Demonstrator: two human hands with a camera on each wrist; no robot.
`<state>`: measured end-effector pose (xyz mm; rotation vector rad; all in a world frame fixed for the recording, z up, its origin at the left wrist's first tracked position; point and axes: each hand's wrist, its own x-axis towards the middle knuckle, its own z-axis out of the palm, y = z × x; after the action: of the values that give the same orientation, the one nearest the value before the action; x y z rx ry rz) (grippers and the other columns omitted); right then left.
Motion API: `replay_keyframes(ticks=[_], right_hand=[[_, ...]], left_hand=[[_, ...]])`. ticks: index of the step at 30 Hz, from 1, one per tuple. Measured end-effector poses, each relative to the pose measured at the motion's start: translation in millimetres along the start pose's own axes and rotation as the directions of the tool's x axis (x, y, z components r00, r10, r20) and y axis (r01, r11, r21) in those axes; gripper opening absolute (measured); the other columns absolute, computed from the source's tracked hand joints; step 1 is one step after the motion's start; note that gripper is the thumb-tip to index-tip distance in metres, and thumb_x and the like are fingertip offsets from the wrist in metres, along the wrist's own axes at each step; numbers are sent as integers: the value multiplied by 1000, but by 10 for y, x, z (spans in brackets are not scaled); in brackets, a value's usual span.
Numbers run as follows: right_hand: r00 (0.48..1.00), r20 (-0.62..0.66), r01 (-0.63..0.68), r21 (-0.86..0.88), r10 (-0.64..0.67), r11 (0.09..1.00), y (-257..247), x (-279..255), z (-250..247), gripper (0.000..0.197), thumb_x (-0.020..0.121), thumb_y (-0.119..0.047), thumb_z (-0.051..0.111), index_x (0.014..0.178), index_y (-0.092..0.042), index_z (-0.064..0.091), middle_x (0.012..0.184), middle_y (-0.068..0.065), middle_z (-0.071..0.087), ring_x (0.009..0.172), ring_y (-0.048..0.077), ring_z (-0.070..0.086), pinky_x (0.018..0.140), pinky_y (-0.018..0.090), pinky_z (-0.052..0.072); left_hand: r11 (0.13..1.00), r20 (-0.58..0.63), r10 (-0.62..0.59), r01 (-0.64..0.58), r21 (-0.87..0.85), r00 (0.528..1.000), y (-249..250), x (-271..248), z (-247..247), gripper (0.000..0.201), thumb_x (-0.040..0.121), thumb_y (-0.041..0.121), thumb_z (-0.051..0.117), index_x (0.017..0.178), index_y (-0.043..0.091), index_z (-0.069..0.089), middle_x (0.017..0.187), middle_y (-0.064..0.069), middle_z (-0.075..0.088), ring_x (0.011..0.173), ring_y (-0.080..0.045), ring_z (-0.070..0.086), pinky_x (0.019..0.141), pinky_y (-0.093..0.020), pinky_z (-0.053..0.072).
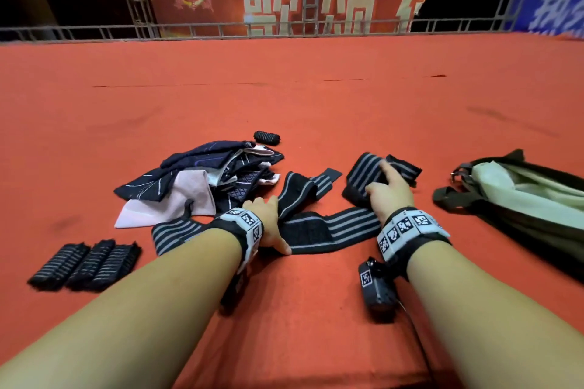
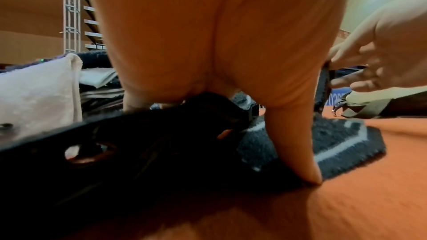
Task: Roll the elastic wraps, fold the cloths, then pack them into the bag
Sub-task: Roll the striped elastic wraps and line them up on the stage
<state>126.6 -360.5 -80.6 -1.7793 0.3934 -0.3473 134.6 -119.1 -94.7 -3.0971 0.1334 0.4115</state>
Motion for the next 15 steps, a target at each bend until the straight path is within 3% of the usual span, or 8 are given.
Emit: replay_keyframes(ticks=[2, 5, 7, 9, 11, 14, 15], right_hand=[[999, -34, 8, 34, -7, 999, 6, 36, -94, 70, 88, -3, 54, 150, -33, 45, 126, -8, 59, 86, 6, 60, 72, 24, 52], [1000, -24, 10, 57, -8, 998, 53, 41, -130, 70, 90, 3, 51, 151, -30, 43, 117, -12, 54, 75, -6, 50, 63, 12, 44], [999, -43, -1, 121, 6, 993, 67, 56, -99, 70, 90, 4, 51, 151, -29, 43, 116, -12, 57, 80, -9, 54, 67, 17, 52], [994, -104, 2, 212, 20, 977, 10, 66, -95, 69, 91, 3, 52, 151, -28, 44, 127, -8, 59, 87, -3, 59, 75, 22, 54], [987, -155, 10, 250, 30, 968, -63, 84, -110, 66, 91, 0, 53, 151, -27, 44, 142, -7, 53, 98, 8, 63, 84, 24, 50], [985, -172, 15, 242, 28, 970, -128, 65, -83, 64, 92, -1, 53, 150, -26, 46, 140, -11, 53, 84, 6, 60, 80, 17, 43], [986, -164, 26, 237, 14, 971, -146, 38, -53, 64, 92, 0, 52, 150, -26, 47, 134, -12, 55, 87, 6, 62, 77, 14, 42]], left_hand=[[999, 31, 33, -32, -35, 999, -41, 32, -85, 97, 57, 58, 90, 138, 24, 50, 132, -8, 55, 121, -31, 57, 100, -41, 51], [996, 3, 47, -46, -81, 999, -170, 53, -209, 62, 76, 33, 80, 133, 20, 62, 131, -6, 64, 119, -26, 62, 100, -33, 51], [993, -28, 32, -35, -116, 999, -306, 66, -264, 43, 86, 17, 67, 128, 21, 68, 130, -4, 67, 120, -24, 62, 100, -28, 48], [982, -41, 12, -20, -189, 999, -434, 41, -320, 34, 89, 10, 60, 118, 21, 74, 122, -3, 71, 113, -23, 65, 91, -23, 46], [964, -56, -18, 2, -267, 998, -548, -13, -380, 34, 92, 7, 55, 119, 18, 73, 121, -6, 70, 114, -25, 63, 91, -24, 44], [934, -102, -67, 26, -357, 992, -693, -75, -443, 32, 95, 8, 52, 120, 15, 71, 122, -9, 69, 115, -28, 62, 93, -27, 44], [923, -112, -69, 21, -385, 991, -730, -90, -450, 30, 95, 9, 53, 117, 18, 70, 120, -8, 70, 114, -28, 63, 92, -27, 44]])
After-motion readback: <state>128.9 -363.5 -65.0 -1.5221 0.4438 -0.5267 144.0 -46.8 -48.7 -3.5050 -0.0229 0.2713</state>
